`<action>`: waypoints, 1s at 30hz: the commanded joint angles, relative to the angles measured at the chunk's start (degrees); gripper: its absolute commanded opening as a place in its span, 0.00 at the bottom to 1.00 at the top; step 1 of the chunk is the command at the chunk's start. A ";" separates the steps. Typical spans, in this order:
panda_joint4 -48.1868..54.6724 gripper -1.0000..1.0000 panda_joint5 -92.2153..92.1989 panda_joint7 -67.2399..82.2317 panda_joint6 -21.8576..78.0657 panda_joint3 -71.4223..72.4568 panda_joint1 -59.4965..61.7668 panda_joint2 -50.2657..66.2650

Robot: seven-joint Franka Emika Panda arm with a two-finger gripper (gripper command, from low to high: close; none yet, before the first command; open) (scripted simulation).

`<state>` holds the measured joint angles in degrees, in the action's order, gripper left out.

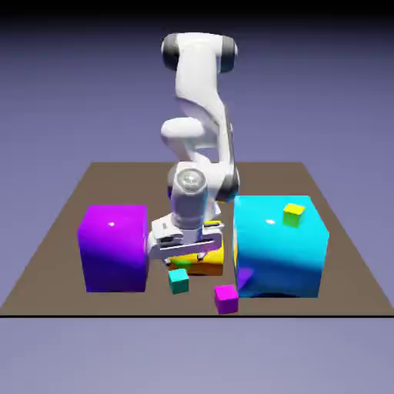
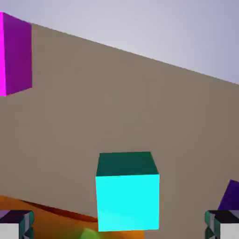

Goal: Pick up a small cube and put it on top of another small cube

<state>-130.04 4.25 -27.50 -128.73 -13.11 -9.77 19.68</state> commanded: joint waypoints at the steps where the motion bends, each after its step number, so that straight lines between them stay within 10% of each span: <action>1: 0.48 0.50 0.07 0.23 0.70 -0.20 -0.14 0.81; 6: -1.60 0.50 -0.94 0.73 -8.88 0.66 1.17 8.34; 7: -1.60 0.00 -0.94 0.73 -8.88 0.66 1.17 8.35; 30: 18.26 0.00 2.05 -24.60 11.87 27.25 14.38 9.26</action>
<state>-111.78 6.10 -52.01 -116.86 14.14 4.61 28.94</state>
